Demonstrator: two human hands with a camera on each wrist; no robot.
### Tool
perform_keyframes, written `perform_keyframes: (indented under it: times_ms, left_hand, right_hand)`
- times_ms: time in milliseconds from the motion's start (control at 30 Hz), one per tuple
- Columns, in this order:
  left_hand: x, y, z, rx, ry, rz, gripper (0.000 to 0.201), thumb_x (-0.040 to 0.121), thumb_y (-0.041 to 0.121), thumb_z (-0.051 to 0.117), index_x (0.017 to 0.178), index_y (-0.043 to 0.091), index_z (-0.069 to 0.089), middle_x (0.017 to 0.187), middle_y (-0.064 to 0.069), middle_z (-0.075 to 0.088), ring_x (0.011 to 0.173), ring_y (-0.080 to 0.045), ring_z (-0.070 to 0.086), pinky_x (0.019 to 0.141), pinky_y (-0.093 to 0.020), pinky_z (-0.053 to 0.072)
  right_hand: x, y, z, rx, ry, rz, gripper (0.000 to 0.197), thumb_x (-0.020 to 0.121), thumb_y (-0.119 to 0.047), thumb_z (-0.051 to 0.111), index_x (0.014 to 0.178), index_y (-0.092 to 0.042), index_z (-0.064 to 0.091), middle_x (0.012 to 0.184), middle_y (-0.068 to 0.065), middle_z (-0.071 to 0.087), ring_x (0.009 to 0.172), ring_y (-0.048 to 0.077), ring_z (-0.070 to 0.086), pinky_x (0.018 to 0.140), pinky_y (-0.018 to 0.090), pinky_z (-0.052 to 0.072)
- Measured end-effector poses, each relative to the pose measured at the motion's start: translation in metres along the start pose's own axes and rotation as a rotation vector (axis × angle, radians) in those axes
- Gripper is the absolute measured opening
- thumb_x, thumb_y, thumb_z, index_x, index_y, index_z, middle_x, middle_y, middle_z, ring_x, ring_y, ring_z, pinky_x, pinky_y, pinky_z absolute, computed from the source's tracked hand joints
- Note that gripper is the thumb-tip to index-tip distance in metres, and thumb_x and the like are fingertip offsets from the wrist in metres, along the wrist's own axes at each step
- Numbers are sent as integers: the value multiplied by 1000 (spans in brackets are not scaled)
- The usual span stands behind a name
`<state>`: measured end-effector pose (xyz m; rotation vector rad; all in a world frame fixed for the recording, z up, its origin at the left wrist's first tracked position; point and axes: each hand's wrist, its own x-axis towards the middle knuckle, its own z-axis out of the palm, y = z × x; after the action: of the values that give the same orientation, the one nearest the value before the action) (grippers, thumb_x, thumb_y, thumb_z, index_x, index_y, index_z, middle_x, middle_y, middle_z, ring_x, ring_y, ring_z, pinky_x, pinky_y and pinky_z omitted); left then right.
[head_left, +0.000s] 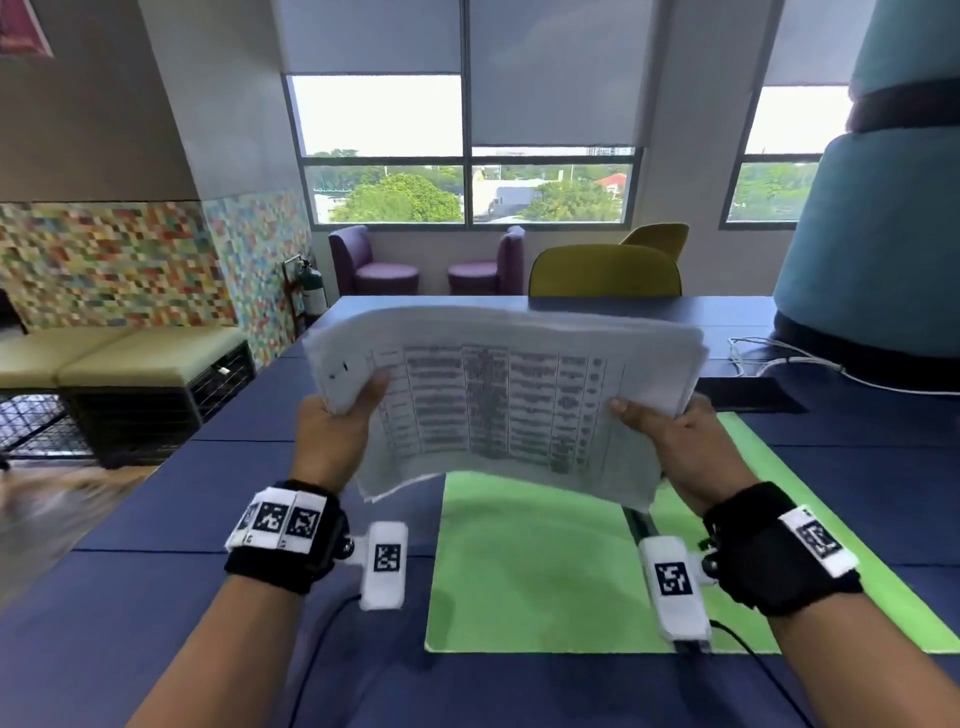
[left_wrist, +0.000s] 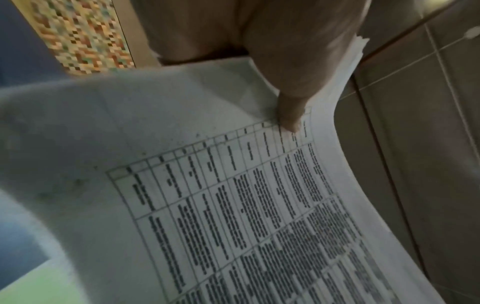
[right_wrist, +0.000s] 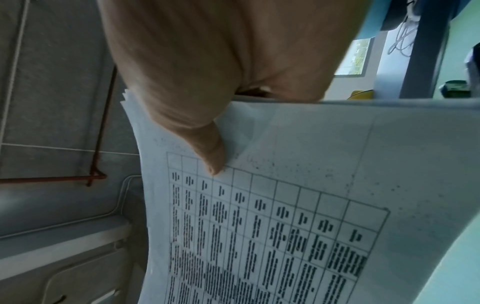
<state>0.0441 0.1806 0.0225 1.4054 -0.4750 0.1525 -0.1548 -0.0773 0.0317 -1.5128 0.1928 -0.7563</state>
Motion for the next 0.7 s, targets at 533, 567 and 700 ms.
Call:
perform_keyframes:
  times_ms: [533,567,700]
  left_hand:
    - [-7,6,-1,-75,143,62,43,98,23,63,59,13,45,50,7,37,50,-13,33,50,-24,27]
    - [-7,5,-2,-61,148,73,37,97,19,62,61,16,52,52,7,44,52,-14,39,54,-25,31]
    - [-2,-5,-12,-85,82,80,20,88,42,68,82,23,66,71,13,70,64,-6,59,66,-28,46]
  right_hand:
    - [-11,18,0,-57,-66,83,37,67,-23,81,100,-9,73,98,8,77,93,27,73,81,36,60]
    - [-11,19,0,-48,-68,79,34,70,-20,80,101,-9,73,98,8,77,93,27,73,78,33,60]
    - [-12,20,-1,-8,-87,83,27,78,-8,74,105,-4,72,101,11,76,92,26,73,74,27,59]
